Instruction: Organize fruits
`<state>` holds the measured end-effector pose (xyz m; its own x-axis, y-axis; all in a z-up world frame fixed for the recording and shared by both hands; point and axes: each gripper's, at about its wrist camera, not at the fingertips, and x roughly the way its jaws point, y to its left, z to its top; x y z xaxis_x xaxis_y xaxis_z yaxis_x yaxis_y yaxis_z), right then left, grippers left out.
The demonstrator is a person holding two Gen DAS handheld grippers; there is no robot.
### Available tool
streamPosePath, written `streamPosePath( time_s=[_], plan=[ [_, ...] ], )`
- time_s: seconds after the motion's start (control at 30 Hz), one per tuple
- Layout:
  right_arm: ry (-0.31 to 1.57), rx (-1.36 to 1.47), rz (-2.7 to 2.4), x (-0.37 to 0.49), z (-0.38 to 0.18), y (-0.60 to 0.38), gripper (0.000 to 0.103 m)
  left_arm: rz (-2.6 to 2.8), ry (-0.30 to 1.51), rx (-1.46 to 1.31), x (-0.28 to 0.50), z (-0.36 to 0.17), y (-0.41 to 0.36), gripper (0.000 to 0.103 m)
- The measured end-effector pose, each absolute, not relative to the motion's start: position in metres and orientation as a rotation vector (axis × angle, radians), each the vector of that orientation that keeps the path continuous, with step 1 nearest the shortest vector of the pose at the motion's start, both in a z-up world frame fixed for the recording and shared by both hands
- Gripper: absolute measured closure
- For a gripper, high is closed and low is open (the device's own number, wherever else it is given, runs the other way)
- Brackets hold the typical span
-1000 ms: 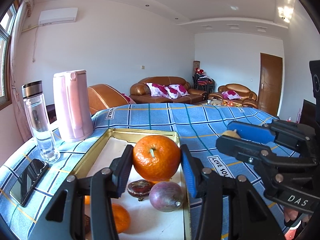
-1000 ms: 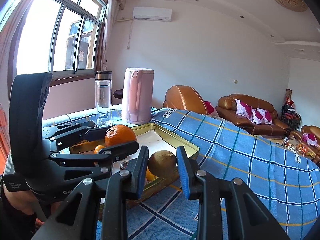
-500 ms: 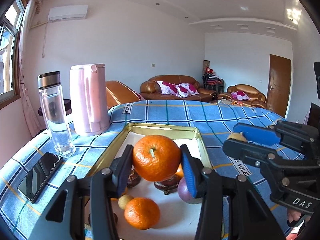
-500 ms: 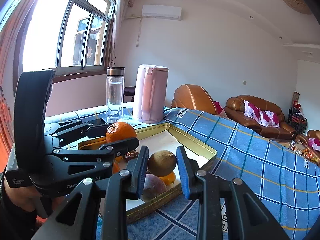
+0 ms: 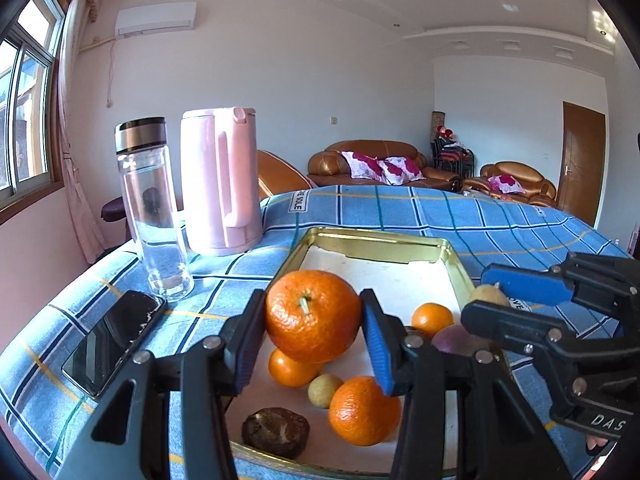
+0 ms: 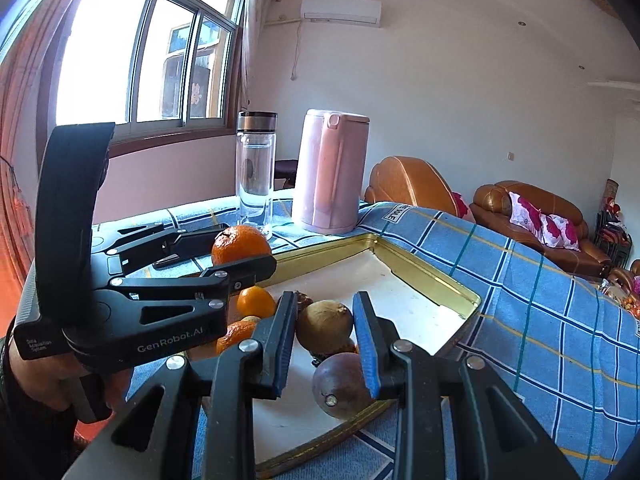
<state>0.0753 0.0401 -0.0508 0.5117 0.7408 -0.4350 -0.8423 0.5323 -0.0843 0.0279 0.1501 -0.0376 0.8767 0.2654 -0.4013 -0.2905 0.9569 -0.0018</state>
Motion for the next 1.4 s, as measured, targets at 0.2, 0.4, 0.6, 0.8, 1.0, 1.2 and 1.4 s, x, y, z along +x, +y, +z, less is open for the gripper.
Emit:
streamPosePath(
  time_s=[0.2,0.4,0.6,0.8,1.0,1.2,1.4],
  plan=[
    [0.435,-0.341,0.998,0.075,-0.07,0.059,0.072,0.309,0.457,-0.077,0.029,-0.052,0.164,0.055],
    [0.488,-0.362,1.002,0.08,-0.08,0.067,0.072,0.309,0.503,-0.079,0.033,-0.065,0.168,0.055],
    [0.546,-0.385,1.006,0.086,-0.085,0.074,0.072,0.313,0.5,-0.071,0.032,-0.064,0.166,0.054],
    [0.553,-0.354,0.995,0.089,-0.084,0.07,0.066,0.317,0.5,-0.066,0.032,-0.065,0.163,0.038],
    [0.508,-0.329,0.97,0.085,-0.079,0.06,0.043,0.33,0.46,-0.064,0.024,-0.055,0.162,0.026],
    [0.486,-0.315,0.891,0.085,-0.072,0.041,0.041,0.339,0.388,-0.07,0.012,-0.04,0.157,0.007],
    [0.393,-0.266,0.794,0.079,-0.048,0.009,0.035,0.329,0.34,-0.065,0.005,-0.026,0.147,0.002]
  ],
)
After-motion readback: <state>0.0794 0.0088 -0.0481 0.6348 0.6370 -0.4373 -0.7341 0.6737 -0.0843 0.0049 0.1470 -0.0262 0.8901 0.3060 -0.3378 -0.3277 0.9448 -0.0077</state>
